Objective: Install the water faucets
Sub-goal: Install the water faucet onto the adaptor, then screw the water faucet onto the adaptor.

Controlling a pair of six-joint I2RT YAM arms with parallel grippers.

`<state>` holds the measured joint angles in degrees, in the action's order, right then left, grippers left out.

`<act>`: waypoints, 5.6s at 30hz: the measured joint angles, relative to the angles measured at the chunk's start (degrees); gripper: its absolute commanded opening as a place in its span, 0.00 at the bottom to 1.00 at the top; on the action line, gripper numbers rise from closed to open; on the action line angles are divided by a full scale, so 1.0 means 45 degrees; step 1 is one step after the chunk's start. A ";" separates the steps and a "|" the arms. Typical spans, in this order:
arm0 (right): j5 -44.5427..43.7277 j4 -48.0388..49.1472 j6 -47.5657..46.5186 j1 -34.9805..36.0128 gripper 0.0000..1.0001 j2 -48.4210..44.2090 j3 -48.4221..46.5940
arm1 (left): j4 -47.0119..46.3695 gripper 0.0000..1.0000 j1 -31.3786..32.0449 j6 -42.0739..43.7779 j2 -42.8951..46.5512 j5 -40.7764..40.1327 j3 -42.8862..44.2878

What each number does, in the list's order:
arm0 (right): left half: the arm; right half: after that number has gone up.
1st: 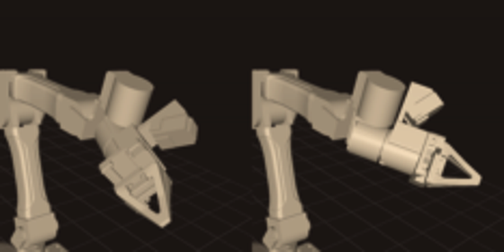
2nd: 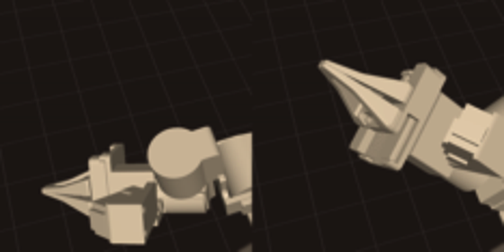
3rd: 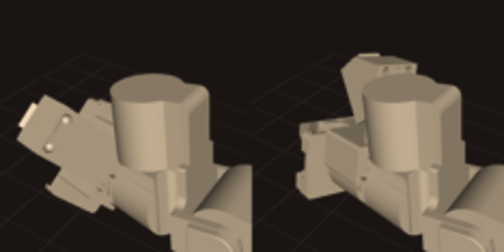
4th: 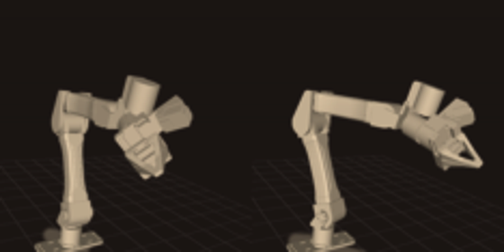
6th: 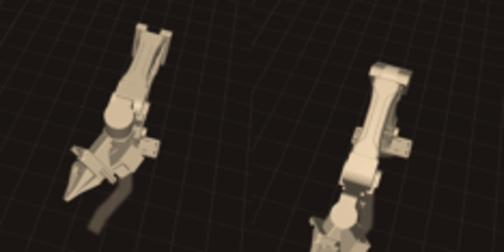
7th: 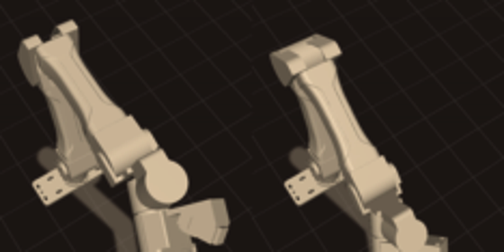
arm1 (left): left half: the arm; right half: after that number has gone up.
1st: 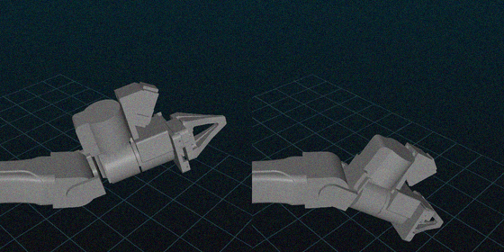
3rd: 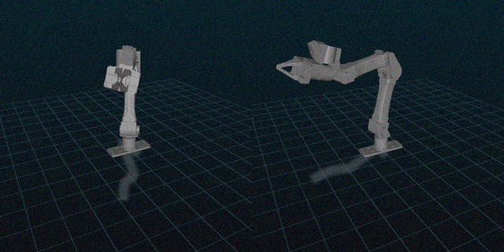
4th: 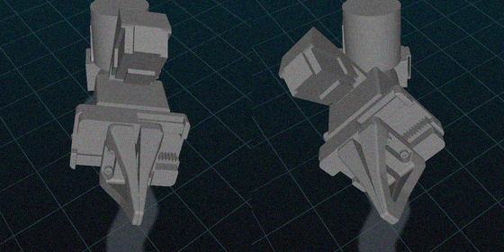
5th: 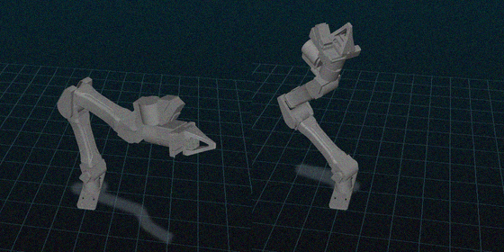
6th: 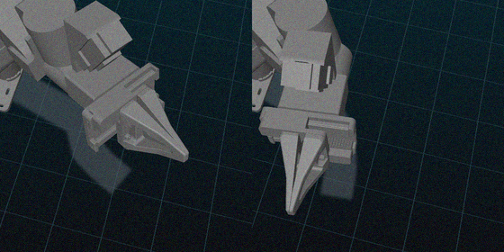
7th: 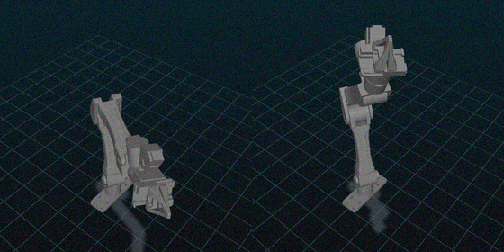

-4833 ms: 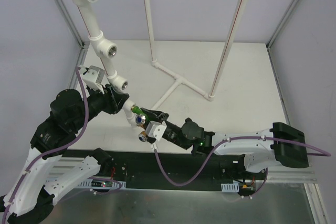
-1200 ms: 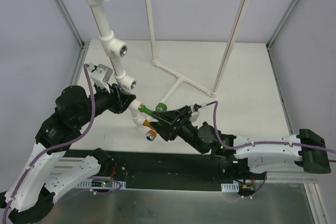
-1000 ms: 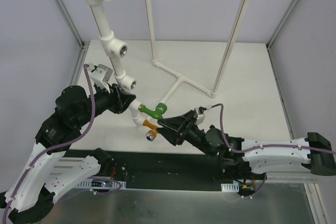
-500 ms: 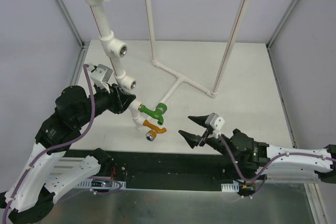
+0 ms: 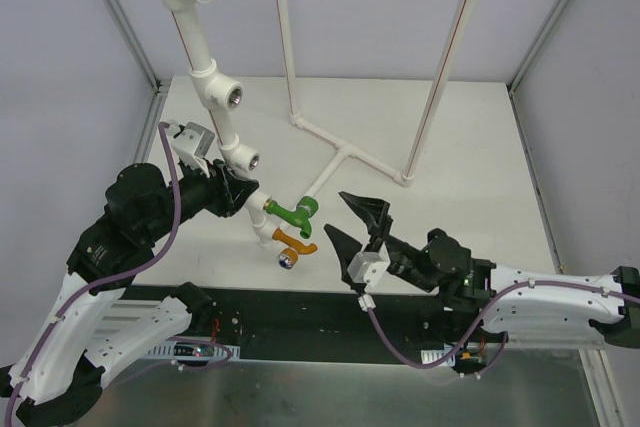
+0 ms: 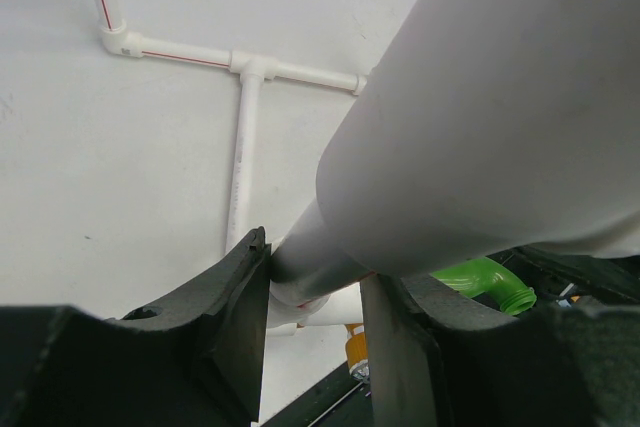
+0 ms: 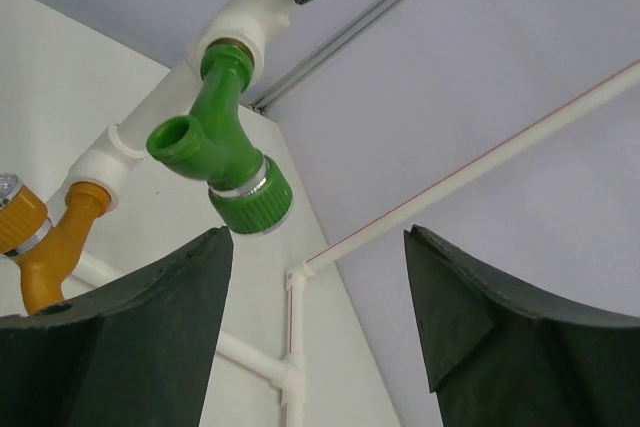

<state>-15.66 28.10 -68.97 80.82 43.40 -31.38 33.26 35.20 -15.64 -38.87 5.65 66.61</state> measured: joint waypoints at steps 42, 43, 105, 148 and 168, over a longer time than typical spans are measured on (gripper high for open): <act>0.2225 0.4216 0.3483 -0.0845 0.00 0.4673 -0.0568 | -0.0209 0.00 0.0000 0.0000 0.0165 -0.0160 -0.0209; 0.2079 0.4493 0.4260 -0.0816 0.00 0.4692 -0.0457 | -0.0209 0.00 0.0000 0.0000 0.0165 -0.0107 -0.0209; -0.4041 -0.0068 1.3838 0.0403 0.65 -0.2958 0.2084 | -0.0204 0.00 -0.0005 -0.0058 0.0165 -0.0024 -0.0209; 0.1715 0.1258 -0.0583 -0.0049 0.00 0.4881 -0.2331 | -0.0194 0.00 -0.0015 -0.0078 0.0170 -0.0087 -0.0209; -0.3113 0.6275 1.8583 0.0481 0.00 0.6037 -0.1064 | -0.0092 0.00 -0.0015 -0.0087 0.0287 -0.0301 -0.0209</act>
<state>-29.67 56.34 14.66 82.98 70.57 -36.16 32.84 35.14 -16.03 -37.58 4.29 65.67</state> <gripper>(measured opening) 0.337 0.381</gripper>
